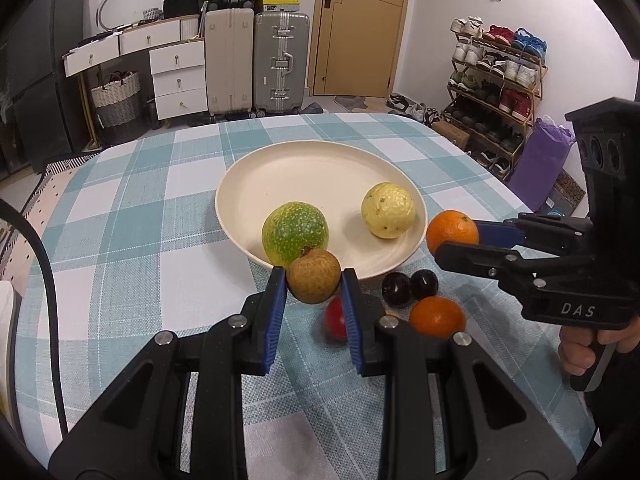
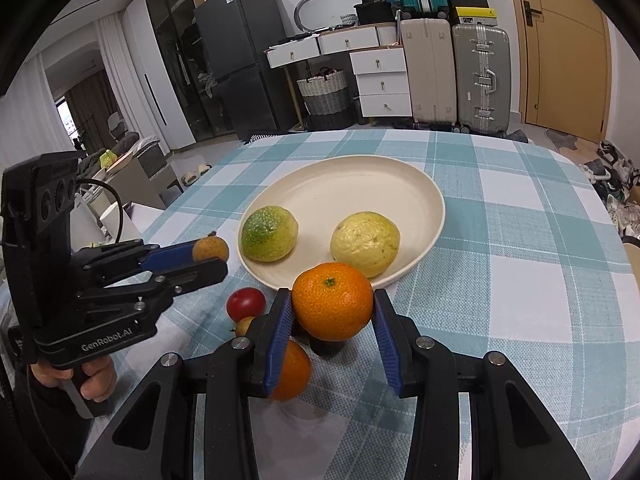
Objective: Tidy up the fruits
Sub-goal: 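Lower both held fruits onto the cream plate and open both tools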
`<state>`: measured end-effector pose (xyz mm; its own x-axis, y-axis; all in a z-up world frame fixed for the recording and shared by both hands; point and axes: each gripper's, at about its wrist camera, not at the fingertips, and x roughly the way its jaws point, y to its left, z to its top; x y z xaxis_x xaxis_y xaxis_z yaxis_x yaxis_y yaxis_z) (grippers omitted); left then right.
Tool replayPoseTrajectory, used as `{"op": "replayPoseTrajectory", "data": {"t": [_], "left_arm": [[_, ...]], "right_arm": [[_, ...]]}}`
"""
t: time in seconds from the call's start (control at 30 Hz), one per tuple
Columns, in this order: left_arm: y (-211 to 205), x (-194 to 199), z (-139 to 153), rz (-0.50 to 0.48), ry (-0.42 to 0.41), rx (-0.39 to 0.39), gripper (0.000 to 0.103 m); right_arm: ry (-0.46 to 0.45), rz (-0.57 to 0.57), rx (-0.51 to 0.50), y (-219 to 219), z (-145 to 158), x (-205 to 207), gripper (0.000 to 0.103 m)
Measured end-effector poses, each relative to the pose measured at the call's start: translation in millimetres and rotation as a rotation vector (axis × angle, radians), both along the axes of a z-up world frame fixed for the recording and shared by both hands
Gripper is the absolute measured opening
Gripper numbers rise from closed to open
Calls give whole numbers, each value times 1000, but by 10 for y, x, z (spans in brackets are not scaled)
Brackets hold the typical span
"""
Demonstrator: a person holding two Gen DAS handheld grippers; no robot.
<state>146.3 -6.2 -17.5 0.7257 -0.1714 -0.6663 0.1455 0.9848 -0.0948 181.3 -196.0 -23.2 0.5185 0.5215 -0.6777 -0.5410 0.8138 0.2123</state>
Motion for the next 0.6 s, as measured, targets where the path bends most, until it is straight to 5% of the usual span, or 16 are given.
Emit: {"op": "replayPoseTrajectory", "data": {"t": [0.6], "left_arm": [[5, 333, -139, -24, 35, 17, 25]], "right_arm": [[30, 29, 4, 173, -20, 248, 41]]}}
